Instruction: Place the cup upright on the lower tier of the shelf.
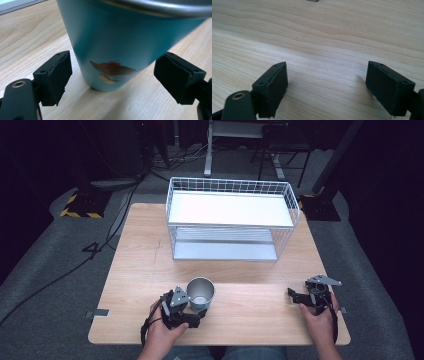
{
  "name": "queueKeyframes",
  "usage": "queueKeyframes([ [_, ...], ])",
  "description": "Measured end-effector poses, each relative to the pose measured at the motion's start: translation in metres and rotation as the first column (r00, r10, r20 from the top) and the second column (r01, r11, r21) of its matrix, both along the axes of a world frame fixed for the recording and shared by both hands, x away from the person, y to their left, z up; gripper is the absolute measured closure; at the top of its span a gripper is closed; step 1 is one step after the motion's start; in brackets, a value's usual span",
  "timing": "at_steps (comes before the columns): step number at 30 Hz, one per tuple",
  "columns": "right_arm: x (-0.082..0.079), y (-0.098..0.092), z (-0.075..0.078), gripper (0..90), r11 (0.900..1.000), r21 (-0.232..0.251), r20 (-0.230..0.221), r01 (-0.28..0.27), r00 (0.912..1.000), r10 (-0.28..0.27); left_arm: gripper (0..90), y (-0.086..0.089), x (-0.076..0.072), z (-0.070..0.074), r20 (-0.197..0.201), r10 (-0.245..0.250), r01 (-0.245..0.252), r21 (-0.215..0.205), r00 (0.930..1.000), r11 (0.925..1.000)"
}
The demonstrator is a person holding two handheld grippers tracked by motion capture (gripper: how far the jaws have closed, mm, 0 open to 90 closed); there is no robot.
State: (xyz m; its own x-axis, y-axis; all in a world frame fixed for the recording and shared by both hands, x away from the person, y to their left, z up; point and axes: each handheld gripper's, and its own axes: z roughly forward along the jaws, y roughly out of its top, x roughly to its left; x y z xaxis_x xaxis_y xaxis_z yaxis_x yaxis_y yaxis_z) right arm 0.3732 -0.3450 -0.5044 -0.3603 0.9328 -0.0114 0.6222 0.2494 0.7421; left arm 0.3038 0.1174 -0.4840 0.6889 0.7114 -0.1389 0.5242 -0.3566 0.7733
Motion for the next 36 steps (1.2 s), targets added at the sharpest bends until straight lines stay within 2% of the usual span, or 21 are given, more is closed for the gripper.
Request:
queueKeyframes([
  [11,0.000,0.000,0.000,18.2,1.000,0.000,0.000,0.000,1.0000,0.000,16.3,-0.008,0.007,-0.007,0.003,0.004,-0.004,0.007,1.0000,1.0000],
  [17,0.000,0.000,0.000,18.2,1.000,0.000,0.000,0.000,1.0000,0.000,20.0,-0.010,0.009,-0.012,0.011,0.008,-0.008,0.004,0.9999,1.0000],
  [19,0.000,0.000,0.000,18.2,1.000,0.000,0.000,0.000,1.0000,0.000,21.4,-0.011,0.009,-0.014,0.012,0.012,-0.012,-0.010,0.9999,0.9999],
  [36,0.000,0.000,0.000,18.2,1.000,0.000,0.000,0.000,1.0000,0.000,23.3,-0.011,0.007,-0.015,0.041,0.021,-0.021,0.007,0.9989,0.9998],
])
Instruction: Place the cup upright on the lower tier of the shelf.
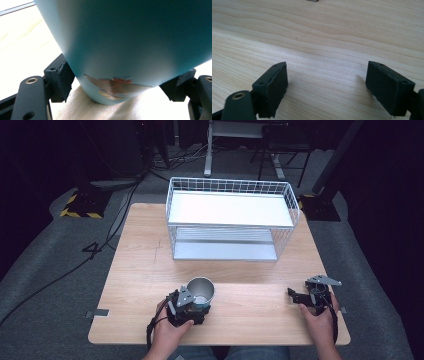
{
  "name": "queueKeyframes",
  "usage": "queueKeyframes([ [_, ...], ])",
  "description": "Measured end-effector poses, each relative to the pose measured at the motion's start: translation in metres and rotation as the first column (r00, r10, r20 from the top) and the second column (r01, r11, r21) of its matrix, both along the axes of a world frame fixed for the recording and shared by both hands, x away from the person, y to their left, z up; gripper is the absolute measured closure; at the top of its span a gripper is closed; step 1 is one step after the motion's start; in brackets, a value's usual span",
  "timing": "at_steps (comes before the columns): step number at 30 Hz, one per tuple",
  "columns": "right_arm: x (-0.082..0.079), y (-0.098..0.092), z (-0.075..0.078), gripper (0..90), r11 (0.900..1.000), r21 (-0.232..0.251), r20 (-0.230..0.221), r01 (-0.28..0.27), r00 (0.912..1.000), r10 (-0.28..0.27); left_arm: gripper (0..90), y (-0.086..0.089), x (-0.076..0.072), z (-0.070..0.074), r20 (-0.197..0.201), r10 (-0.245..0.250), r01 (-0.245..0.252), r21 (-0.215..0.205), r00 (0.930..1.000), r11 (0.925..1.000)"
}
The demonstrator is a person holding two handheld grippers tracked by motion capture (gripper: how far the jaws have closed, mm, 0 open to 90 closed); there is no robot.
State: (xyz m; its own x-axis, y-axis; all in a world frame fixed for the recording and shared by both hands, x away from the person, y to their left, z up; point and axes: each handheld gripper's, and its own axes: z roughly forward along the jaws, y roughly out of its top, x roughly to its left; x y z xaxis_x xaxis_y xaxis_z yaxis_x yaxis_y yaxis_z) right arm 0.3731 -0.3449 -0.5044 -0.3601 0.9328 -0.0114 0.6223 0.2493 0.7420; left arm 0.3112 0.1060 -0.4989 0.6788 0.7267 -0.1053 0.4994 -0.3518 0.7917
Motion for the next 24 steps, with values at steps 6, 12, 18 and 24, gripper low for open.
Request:
queueKeyframes([
  [6,0.000,0.000,0.000,18.2,1.000,0.000,0.000,0.000,1.0000,0.000,23.4,0.000,-0.001,0.004,0.020,0.002,-0.002,-0.004,0.9998,1.0000],
  [12,0.000,0.000,0.000,18.2,1.000,0.000,0.000,0.000,1.0000,0.000,23.5,0.000,-0.001,0.011,0.027,-0.003,0.003,-0.013,0.9996,0.9999],
  [18,0.000,0.000,0.000,18.2,1.000,0.000,0.000,0.000,1.0000,0.000,23.5,-0.002,0.002,0.025,0.031,-0.008,0.009,-0.021,0.9995,0.9997],
  [24,0.000,0.000,0.000,18.4,1.000,0.001,0.000,0.001,1.0000,-0.001,23.4,-0.004,0.008,0.040,0.040,-0.016,0.016,-0.011,0.9991,0.9998],
])
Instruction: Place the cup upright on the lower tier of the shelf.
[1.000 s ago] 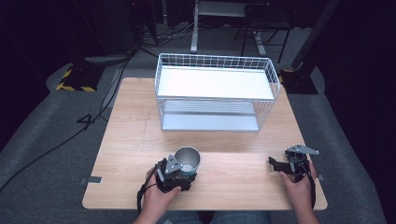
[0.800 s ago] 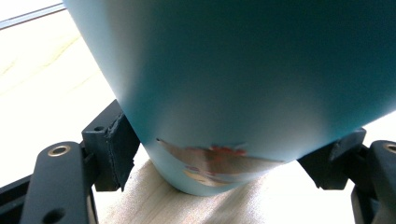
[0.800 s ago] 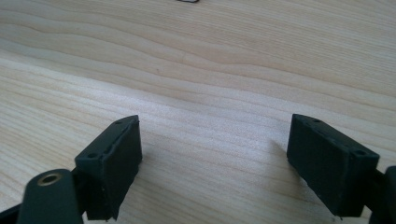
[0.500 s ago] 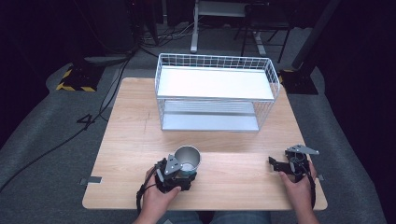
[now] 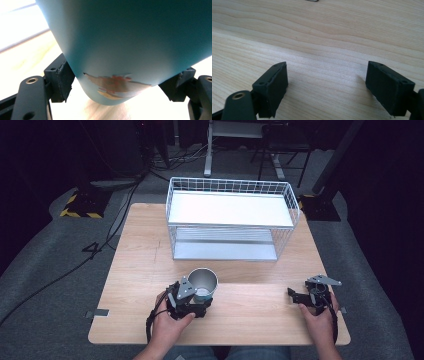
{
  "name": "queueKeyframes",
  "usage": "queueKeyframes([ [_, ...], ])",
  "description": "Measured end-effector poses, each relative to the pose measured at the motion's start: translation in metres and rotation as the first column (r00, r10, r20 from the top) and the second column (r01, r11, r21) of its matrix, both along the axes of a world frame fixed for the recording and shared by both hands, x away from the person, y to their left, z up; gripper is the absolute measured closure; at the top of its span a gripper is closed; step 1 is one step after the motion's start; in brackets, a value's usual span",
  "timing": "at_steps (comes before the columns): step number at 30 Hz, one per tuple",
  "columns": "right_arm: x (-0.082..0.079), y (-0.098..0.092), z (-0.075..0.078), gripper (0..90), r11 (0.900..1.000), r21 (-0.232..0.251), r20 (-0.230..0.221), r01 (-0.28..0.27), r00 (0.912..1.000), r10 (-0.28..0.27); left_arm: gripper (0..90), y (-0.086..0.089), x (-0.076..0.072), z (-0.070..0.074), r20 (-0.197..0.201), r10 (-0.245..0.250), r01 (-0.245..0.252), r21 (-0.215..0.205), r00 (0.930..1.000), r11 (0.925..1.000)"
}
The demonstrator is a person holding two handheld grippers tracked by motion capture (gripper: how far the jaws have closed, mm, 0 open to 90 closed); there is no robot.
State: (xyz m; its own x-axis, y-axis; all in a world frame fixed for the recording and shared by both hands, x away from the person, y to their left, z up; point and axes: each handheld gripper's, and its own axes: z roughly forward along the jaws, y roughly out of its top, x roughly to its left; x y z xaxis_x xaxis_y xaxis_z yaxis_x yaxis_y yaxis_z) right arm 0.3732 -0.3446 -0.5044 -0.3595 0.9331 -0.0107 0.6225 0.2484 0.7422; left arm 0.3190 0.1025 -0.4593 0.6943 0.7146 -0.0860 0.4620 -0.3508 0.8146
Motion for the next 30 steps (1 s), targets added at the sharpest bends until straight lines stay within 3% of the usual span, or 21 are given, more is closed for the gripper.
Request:
queueKeyframes([
  [5,0.000,0.001,0.000,18.7,1.000,0.001,0.000,0.001,1.0000,-0.001,23.4,-0.002,0.008,0.009,-0.002,0.007,-0.007,-0.004,1.0000,1.0000],
  [10,0.000,0.001,0.000,18.7,1.000,0.002,0.001,0.000,1.0000,0.000,23.5,-0.005,0.020,0.018,-0.009,0.022,-0.022,-0.036,0.9997,0.9991],
  [16,0.000,0.001,0.000,18.9,1.000,0.001,0.001,0.002,1.0000,-0.002,23.4,-0.014,0.030,0.026,0.000,0.018,-0.018,-0.035,0.9998,0.9992],
  [30,-0.001,0.001,0.000,19.5,1.000,0.000,0.003,0.002,1.0000,-0.002,23.4,-0.035,0.055,0.034,0.025,0.020,-0.019,-0.039,0.9995,0.9991],
])
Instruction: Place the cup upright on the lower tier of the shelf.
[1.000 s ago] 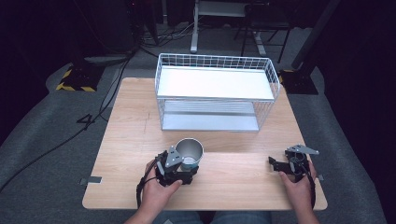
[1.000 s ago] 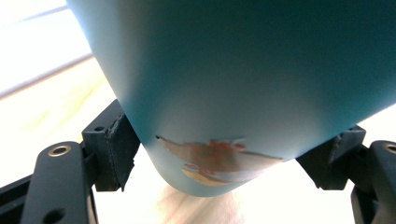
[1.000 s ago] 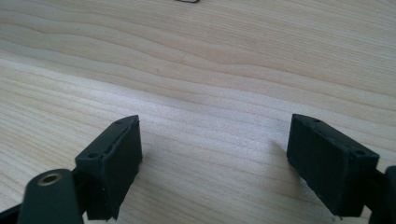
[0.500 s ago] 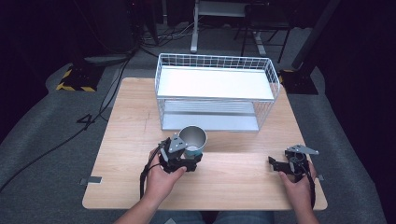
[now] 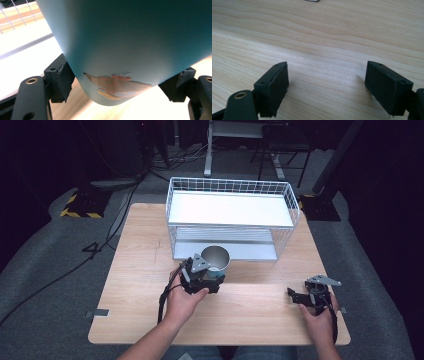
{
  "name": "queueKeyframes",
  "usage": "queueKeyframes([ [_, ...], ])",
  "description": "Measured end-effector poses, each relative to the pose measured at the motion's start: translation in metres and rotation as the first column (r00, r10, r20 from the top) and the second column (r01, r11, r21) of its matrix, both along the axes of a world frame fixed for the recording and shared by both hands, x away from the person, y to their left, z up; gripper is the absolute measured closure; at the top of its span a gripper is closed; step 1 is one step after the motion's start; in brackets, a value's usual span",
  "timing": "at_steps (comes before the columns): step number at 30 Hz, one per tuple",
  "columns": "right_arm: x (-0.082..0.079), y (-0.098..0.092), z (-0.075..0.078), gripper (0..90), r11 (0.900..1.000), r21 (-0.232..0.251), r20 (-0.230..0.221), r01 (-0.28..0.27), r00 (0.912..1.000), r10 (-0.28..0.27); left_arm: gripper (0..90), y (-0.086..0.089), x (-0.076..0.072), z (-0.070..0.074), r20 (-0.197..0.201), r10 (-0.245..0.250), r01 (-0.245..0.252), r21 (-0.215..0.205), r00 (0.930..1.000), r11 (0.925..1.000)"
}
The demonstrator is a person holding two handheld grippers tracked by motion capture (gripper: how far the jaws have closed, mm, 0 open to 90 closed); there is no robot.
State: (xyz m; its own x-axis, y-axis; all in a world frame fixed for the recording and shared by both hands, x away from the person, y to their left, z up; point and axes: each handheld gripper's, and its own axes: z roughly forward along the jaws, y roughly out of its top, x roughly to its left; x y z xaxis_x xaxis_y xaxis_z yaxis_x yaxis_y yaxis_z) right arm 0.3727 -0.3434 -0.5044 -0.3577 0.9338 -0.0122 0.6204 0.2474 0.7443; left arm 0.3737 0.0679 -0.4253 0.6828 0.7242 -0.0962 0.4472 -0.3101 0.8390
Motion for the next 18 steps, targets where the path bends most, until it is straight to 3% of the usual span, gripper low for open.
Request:
queueKeyframes([
  [8,0.000,0.000,0.000,19.5,1.000,0.001,0.000,0.000,1.0000,0.000,23.4,-0.007,0.017,0.001,-0.003,0.018,-0.018,-0.012,0.9998,0.9998],
  [18,0.000,0.000,0.000,19.5,1.000,0.001,0.000,0.000,1.0000,0.000,23.4,-0.017,0.041,-0.003,-0.007,0.036,-0.036,0.006,0.9993,0.9993],
])
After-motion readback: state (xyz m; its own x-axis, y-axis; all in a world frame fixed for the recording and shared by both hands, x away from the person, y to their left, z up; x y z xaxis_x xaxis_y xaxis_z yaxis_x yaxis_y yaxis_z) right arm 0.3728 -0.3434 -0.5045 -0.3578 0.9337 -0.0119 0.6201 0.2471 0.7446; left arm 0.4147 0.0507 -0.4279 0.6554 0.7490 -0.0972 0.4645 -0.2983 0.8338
